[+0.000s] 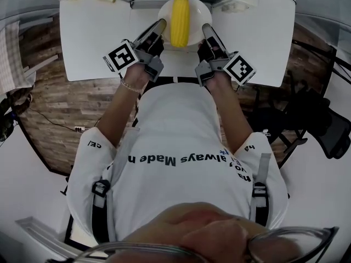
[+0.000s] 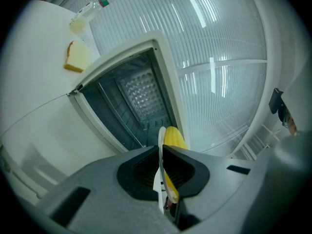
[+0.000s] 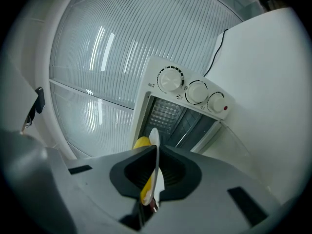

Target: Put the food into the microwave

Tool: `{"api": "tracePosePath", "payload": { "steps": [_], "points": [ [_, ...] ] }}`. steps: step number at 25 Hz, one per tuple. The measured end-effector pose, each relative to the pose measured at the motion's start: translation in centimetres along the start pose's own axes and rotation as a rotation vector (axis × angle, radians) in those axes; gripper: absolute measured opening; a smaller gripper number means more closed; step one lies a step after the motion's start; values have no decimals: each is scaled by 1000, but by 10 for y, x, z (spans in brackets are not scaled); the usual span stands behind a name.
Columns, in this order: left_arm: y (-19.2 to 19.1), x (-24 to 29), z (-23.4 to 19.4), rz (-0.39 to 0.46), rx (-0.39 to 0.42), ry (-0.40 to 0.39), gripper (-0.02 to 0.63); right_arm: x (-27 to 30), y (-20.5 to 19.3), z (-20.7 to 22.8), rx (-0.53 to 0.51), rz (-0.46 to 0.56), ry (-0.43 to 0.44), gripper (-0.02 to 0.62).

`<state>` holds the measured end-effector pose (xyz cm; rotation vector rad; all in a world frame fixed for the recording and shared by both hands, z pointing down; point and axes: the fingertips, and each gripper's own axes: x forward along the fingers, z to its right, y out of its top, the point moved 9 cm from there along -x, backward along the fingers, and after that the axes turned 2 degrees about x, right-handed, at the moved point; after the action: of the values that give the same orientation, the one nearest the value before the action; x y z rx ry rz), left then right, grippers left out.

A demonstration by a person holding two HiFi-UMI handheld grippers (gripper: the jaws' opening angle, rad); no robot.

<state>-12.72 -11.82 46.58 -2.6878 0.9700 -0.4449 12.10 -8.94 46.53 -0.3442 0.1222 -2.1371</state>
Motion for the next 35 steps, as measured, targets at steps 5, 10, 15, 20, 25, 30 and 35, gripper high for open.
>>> {"api": "tracePosePath", "payload": {
  "steps": [5, 10, 15, 20, 25, 30, 35],
  "points": [
    [11, 21, -26, -12, 5, 14, 18, 25, 7, 25, -8, -10, -40, 23],
    [17, 30, -47, -19, 10, 18, 18, 39, 7, 44, -30, -13, -77, 23],
    [26, 35, -71, -33, 7, 29, 18, 58, 1, 60, -28, -8, -89, 23],
    [43, 75, -102, -47, 4, 41, 18, 95, 21, 87, -14, 0, -95, 23],
    [45, 80, -109, -43, 9, 49, 18, 103, 21, 94, 9, 10, -90, 23],
    [45, 75, -107, -31, 9, 57, 18, 102, 17, 90, 3, 16, -86, 23],
    [46, 79, -114, -16, 0, 67, 18, 109, 17, 97, 16, 19, -90, 24]
  ]
}}
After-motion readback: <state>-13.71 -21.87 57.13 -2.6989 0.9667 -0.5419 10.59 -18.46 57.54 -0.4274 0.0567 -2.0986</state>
